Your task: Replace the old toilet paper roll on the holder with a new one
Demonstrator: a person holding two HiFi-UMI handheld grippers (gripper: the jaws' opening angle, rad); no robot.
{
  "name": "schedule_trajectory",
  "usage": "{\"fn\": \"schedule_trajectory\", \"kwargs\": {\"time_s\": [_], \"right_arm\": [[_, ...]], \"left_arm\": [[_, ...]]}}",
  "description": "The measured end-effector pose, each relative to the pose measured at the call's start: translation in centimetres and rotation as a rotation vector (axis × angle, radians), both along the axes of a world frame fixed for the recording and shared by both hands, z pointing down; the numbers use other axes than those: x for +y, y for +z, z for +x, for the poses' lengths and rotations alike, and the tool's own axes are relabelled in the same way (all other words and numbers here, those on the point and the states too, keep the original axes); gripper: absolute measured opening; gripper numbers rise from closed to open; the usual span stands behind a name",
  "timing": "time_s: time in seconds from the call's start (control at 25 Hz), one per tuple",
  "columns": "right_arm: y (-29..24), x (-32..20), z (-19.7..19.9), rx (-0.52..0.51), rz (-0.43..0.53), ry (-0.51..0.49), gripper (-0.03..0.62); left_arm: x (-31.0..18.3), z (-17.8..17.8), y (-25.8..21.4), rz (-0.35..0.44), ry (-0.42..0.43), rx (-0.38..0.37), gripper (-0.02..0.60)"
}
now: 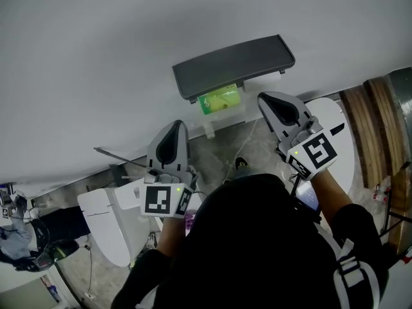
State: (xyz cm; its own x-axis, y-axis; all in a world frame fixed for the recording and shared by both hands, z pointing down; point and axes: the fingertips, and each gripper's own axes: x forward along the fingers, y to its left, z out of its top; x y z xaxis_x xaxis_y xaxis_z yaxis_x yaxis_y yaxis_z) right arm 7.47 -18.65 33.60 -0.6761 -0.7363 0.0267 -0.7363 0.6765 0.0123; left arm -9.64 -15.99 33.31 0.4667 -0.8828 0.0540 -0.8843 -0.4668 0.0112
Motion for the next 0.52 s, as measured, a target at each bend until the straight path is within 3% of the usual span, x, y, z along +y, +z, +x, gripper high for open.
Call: {"fn": "schedule_trajectory", "kwargs": {"time_s": [0.52], "right_arm": [[0.2,-1.6,-0.6,0.027,0.006,-0.017,0.017]], "left_arm": [[-1.4,-0.6,0.3,-0.009,-0.013,-0.010,0.023]]}}
